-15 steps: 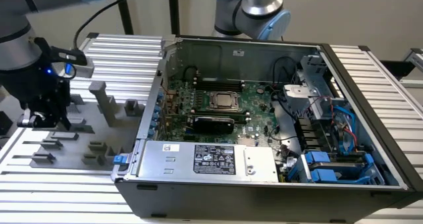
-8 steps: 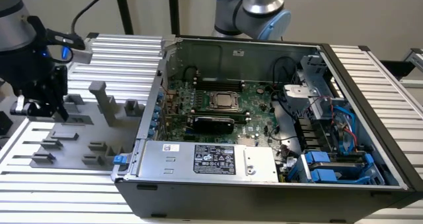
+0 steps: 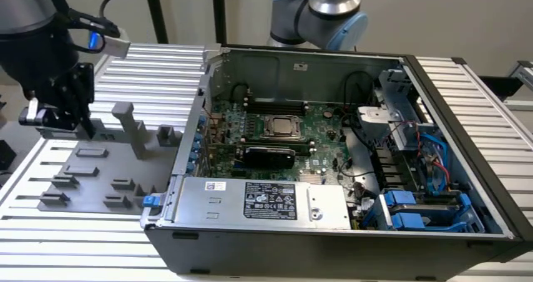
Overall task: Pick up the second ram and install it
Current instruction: 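Pick up the second ram and move it above second insertion slot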
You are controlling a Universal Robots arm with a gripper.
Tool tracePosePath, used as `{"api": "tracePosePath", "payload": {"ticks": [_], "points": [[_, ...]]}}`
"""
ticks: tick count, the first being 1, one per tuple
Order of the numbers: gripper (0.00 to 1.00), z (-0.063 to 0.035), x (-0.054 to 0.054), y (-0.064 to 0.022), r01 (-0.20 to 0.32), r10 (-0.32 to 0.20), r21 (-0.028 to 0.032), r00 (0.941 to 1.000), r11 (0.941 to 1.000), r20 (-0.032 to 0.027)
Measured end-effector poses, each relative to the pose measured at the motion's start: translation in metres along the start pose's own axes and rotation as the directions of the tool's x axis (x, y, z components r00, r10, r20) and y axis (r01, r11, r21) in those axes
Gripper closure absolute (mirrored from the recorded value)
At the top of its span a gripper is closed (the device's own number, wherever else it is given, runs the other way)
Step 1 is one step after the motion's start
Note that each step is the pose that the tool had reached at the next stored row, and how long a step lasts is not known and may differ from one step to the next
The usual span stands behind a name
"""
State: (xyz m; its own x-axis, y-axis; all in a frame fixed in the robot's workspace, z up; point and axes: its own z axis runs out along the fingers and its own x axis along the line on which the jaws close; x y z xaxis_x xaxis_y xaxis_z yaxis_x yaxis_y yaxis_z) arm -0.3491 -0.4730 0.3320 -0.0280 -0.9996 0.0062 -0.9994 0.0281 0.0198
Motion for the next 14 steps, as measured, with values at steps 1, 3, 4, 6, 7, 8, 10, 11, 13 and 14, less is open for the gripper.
{"api": "tracePosePath", "payload": {"ticks": [1,3,4,6,7,8,10,11,13,14], "points": [[1.0,-0.0047,0.0,-0.0045,0.0,0.0,0.0001,1.0,1.0,0.0011],[1.0,-0.0138,0.0,-0.0133,0.0,0.0,0.0001,1.0,1.0,0.0034],[1.0,-0.0184,0.0,-0.0177,0.0,0.0,0.0,1.0,1.0,0.0044],[1.0,-0.0277,0.0,-0.0267,0.0,0.0,-0.0001,1.0,1.0,0.0066],[1.0,-0.0324,-0.001,-0.0311,0.0,0.0,-0.0001,1.0,1.0,0.0077],[1.0,-0.037,-0.001,-0.0356,0.0,0.0,-0.0001,1.0,1.0,0.0089],[1.0,-0.0459,-0.001,-0.0445,0.0,0.0,-0.0001,0.9999,1.0,0.011],[1.0,-0.0498,-0.001,-0.0489,0.0,0.0,-0.0002,0.9999,1.0,0.0121],[1.0,-0.0564,-0.001,-0.0577,0.0,0.0,-0.0001,0.9999,1.0,0.0144],[1.0,-0.0596,-0.001,-0.0623,0.0,0.0,-0.0002,0.9999,1.0,0.0154]]}}
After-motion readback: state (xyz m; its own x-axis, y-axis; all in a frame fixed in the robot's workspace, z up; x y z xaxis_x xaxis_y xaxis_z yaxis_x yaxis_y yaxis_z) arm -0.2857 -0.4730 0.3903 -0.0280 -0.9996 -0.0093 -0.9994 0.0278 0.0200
